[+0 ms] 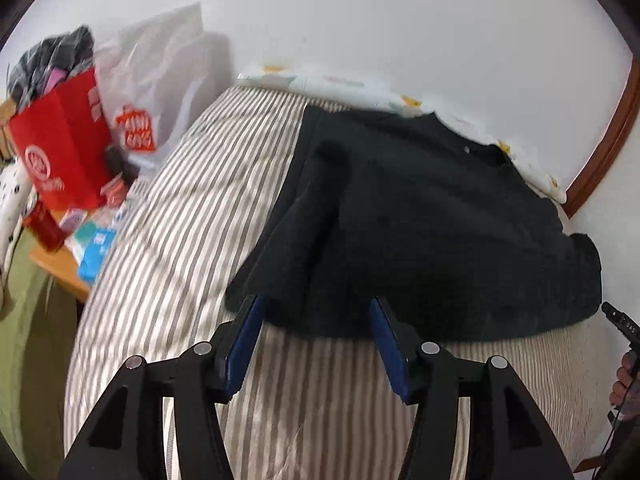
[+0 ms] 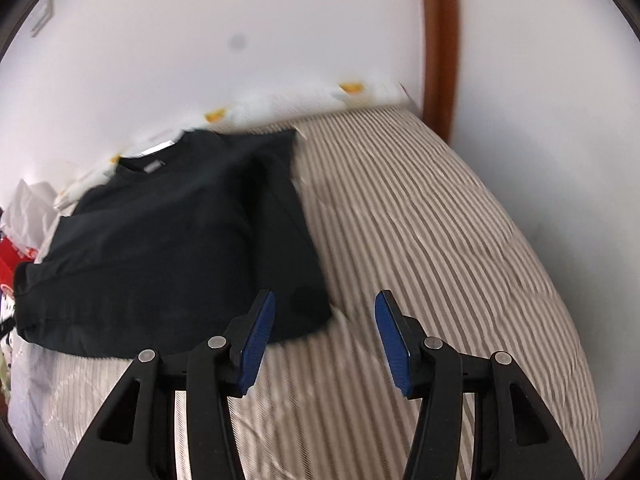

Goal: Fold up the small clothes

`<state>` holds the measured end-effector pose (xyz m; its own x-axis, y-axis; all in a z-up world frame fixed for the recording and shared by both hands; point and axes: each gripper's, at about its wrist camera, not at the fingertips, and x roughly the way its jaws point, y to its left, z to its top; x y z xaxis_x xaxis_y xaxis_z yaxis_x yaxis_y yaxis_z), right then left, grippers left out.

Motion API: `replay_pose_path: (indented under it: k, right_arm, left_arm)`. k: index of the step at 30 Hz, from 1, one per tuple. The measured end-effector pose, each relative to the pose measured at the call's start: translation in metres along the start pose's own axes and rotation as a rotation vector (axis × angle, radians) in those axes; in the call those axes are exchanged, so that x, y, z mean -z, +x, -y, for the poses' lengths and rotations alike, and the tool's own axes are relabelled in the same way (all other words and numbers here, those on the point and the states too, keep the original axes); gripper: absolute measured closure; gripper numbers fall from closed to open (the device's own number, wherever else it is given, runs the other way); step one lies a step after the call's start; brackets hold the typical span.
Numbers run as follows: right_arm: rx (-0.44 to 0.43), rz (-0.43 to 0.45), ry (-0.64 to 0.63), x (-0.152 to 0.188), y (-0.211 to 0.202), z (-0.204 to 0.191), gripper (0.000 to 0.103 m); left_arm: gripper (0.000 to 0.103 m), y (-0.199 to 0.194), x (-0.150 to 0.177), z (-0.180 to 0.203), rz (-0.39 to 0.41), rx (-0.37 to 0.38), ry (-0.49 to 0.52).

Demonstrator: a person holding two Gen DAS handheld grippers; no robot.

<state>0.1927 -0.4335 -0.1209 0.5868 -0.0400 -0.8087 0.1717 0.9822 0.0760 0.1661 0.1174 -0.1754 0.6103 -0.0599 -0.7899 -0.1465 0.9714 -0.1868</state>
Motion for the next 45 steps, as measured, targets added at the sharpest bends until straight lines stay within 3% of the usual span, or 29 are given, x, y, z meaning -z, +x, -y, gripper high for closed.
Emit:
replay_pose_path:
  k: [10,22,24,26,27,28,29,31,45]
  right_arm:
    - [-0.032,-0.010,0.106,0.001,0.012,0.017,0.051]
    - [-0.109,-0.055,0.131,-0.019,0.056,0.003,0.052]
    - [-0.101,-0.059,0.117,-0.021,0.063,-0.003,0.053]
    - [-0.113,-0.058,0.114,-0.022,0.066,-0.008,0.064]
    - [-0.134,-0.061,0.116,-0.022,0.067,-0.009,0.076]
    - [-0.147,-0.061,0.115,-0.022,0.066,-0.011,0.082]
    - [-0.130,-0.051,0.099,-0.023,0.064,-0.014,0.089]
    - [-0.100,-0.029,0.066,-0.022,0.056,-0.018,0.096]
    - [-0.111,0.015,0.029,0.004,-0.005,-0.002,0.097]
  left_arm:
    - [0.042,0.020,-0.001,-0.026,-0.021,0.060,-0.110]
    - [0.042,0.047,-0.016,-0.026,-0.018,0.050,-0.088]
    - [0.047,0.047,-0.018,-0.025,-0.013,0.045,-0.083]
    - [0.064,0.046,-0.017,-0.024,-0.007,0.035,-0.084]
    - [0.070,0.045,-0.016,-0.023,-0.001,0.033,-0.082]
    - [0.081,0.043,-0.016,-0.022,0.005,0.041,-0.076]
    - [0.085,0.040,-0.015,-0.020,0.013,0.045,-0.063]
    - [0.088,0.034,-0.014,-0.017,0.030,0.026,-0.044]
    - [0.090,-0.020,0.021,-0.009,0.053,0.036,-0.014]
